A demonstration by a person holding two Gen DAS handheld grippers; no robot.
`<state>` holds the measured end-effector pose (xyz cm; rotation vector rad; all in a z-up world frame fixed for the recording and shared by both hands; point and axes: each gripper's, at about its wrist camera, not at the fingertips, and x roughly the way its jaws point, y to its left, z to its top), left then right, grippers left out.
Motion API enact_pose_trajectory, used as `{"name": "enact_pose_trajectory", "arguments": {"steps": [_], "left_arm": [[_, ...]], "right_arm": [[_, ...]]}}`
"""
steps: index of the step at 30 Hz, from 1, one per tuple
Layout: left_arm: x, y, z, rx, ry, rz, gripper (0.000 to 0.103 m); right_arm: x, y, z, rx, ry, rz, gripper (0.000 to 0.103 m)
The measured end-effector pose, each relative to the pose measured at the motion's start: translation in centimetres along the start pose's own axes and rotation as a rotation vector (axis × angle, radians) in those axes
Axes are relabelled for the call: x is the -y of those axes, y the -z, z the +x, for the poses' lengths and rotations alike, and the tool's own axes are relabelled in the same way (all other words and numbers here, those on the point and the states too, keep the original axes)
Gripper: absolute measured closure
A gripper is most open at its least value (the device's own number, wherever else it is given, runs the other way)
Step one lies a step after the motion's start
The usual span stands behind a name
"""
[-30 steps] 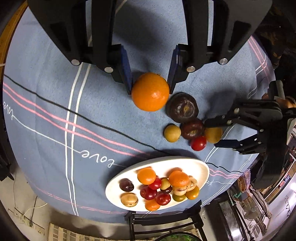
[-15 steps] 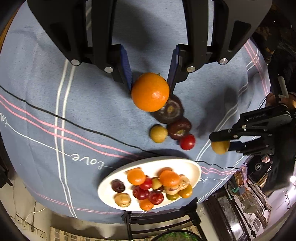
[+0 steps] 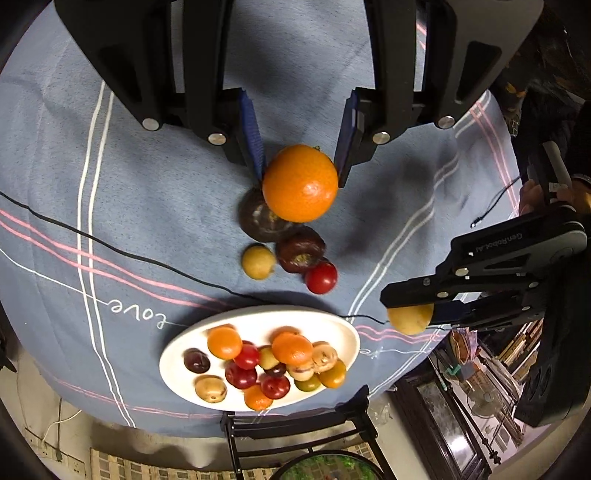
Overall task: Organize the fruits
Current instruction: 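Carry the pale yellow fruit over the plate with the left tool while the right tool carries the orange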
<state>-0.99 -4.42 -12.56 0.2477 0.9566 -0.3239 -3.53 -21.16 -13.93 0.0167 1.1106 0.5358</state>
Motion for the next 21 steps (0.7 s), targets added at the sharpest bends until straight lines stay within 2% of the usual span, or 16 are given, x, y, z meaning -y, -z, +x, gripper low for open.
{"name": "enact_pose_trajectory", "arguments": {"steps": [8, 12, 16, 21], "left_arm": [[-0.5, -0.7, -1.1, 0.026, -0.008, -0.006, 0.066], [-1.9, -0.6, -1.6, 0.038, -0.020, -0.029, 0.066], [-3.9, 1.0, -1.5, 0.019, -0.032, -0.068, 0.066], [-5.2, 3.8, -0.8, -0.029, -0.019, -0.098, 0.066]], "right_arm": [[-1.7, -0.8, -0.4, 0.025, -0.005, -0.021, 0.065], [-1.5, -0.9, -0.8, 0.033, 0.010, -0.016, 0.065], [-0.6, 0.4, -0.9, 0.025, 0.051, 0.002, 0.065], [0.4, 3.0, -0.2, -0.016, 0.042, 0.071, 0.065]]}}
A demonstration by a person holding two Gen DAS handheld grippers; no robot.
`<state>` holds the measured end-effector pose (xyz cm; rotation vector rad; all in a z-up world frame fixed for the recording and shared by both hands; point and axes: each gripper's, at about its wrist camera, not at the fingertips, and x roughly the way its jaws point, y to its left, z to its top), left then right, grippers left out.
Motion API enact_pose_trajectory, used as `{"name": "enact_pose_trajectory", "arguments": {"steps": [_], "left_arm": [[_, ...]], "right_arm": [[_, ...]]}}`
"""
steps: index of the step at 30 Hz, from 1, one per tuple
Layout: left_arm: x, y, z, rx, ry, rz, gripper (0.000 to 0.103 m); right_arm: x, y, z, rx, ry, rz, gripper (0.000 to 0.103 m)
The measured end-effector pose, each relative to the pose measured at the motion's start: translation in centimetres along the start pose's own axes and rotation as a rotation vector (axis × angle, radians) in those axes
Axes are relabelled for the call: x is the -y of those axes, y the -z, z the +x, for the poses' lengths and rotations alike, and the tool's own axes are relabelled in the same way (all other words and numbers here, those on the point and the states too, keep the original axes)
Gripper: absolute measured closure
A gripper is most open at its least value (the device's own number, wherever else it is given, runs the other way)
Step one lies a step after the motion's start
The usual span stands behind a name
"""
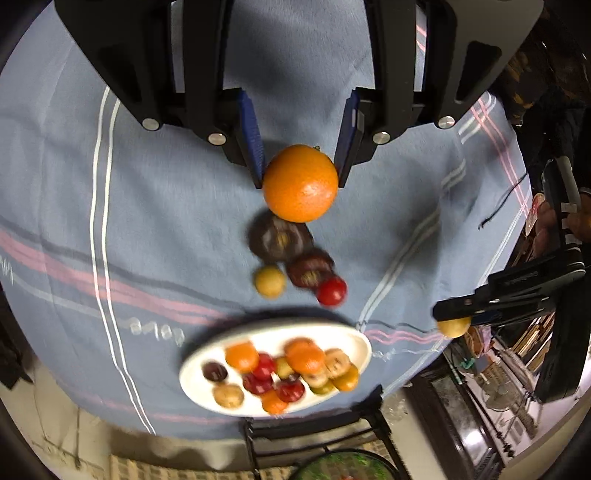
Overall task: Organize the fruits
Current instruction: 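Carry the pale yellow fruit over the plate with the left tool while the right tool carries the orange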
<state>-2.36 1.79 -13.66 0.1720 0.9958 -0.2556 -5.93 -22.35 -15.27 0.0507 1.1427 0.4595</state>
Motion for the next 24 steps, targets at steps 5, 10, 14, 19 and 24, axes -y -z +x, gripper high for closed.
{"name": "enact_pose_trajectory", "arguments": {"steps": [5, 10, 14, 19, 24], "left_arm": [[1.1, 1.3, 1.2, -0.049, 0.053, 0.008, 0.065], [3.0, 0.0, 1.8, -0.047, 0.072, 0.056, 0.065], [3.5, -2.5, 1.3, -0.005, 0.068, 0.069, 0.065], [3.5, -5.9, 1.0, 0.041, 0.038, 0.070, 0.065], [3.1, -9.2, 1.0, 0.069, 0.006, 0.049, 0.065]], "right_arm": [[-0.6, 1.2, 0.7, -0.030, -0.020, 0.008, 0.065], [-1.2, 0.0, 0.8, -0.021, -0.025, -0.019, 0.065], [-1.3, -2.4, 0.2, 0.021, -0.020, -0.045, 0.065], [-1.1, -6.1, -1.0, 0.095, -0.012, -0.063, 0.065], [-0.8, -10.4, -1.6, 0.158, 0.000, -0.085, 0.065]]}}
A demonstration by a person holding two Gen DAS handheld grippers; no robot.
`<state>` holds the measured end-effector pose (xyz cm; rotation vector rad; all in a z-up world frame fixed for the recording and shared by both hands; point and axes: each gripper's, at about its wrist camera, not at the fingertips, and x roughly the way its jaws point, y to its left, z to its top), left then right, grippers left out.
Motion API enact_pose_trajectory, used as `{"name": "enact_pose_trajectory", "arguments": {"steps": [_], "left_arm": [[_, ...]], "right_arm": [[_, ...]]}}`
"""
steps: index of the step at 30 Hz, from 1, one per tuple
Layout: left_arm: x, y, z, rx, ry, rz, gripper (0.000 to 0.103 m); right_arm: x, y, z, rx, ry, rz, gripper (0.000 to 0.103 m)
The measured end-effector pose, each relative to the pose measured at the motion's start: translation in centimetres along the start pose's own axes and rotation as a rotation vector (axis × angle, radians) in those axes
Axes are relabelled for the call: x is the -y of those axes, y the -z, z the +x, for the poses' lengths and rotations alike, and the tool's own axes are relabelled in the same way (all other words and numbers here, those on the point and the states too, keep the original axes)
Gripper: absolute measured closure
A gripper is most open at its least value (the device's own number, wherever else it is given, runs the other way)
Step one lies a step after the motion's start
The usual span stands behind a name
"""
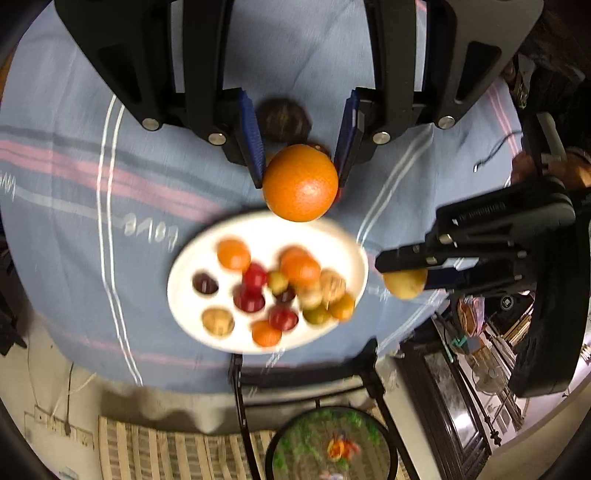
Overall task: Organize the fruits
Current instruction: 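Carry the pale yellow fruit over the plate with the left tool while the right tool carries the orange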
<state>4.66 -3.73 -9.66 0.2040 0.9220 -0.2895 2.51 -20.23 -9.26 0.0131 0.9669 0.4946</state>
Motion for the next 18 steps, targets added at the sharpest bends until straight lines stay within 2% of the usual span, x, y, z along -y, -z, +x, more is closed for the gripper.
{"name": "enact_pose_trajectory", "arguments": {"steps": [7, 18], "left_arm": [[-0.3, -3.4, 0.6, 0.040, -0.025, -0.016, 0.065], [-1.1, -5.4, 3.7, -0.002, -0.049, -0.056, 0.065]], "right_arm": [[0.5, -4.6, 0.5, 0.049, -0.002, -0.043, 0.065], [1.5, -7.7, 2.8, 0.050, -0.003, -0.055, 0.065]]}}
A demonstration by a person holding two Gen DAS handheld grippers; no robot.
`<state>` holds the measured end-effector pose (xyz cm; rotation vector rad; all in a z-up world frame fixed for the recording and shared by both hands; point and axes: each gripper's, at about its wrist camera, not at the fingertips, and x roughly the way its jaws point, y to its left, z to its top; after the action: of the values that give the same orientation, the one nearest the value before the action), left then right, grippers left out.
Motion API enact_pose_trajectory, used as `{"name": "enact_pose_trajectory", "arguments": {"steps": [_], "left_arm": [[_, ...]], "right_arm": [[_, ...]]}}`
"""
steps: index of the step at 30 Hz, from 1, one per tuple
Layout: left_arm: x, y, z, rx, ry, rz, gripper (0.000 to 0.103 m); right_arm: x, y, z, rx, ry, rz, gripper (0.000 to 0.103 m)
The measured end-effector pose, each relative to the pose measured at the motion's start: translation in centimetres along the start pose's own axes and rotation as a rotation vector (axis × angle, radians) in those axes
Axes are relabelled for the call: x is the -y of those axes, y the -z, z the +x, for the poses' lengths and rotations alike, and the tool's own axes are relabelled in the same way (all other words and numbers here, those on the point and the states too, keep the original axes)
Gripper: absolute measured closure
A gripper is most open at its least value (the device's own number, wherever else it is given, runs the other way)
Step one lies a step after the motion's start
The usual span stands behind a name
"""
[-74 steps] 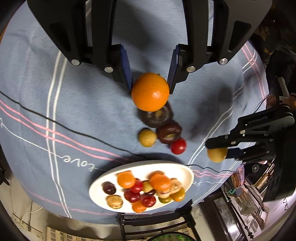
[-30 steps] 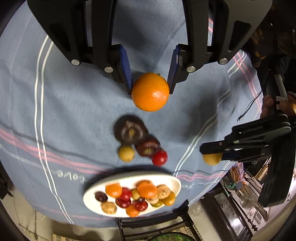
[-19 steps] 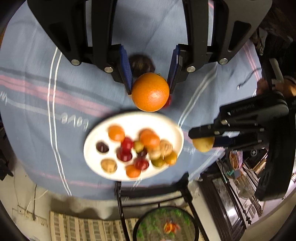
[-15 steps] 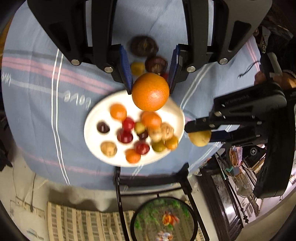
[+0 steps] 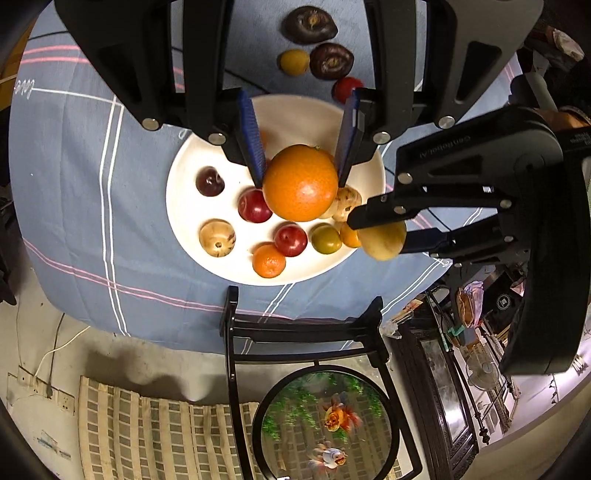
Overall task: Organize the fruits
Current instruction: 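Carry the pale yellow fruit over the plate with the left tool while the right tool carries the orange, then release both fruits onto the plate and open both tools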
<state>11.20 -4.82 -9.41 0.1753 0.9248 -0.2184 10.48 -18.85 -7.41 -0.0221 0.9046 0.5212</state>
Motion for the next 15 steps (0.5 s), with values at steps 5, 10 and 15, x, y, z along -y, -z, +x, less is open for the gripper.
{"name": "enact_pose_trajectory", "arguments": {"steps": [5, 10, 15], "left_arm": [[-0.2, -0.6, 1.2, -0.011, -0.007, -0.006, 0.064], [-0.6, -1.4, 2.4, -0.019, -0.020, -0.017, 0.064], [-1.1, -2.0, 3.6, -0.028, -0.029, -0.026, 0.064]], "right_arm": [[0.5, -0.9, 1.2, -0.007, -0.002, -0.003, 0.065], [1.0, -1.8, 2.2, -0.007, 0.001, 0.004, 0.065], [1.5, -2.7, 3.3, -0.009, 0.000, 0.005, 0.065]]}}
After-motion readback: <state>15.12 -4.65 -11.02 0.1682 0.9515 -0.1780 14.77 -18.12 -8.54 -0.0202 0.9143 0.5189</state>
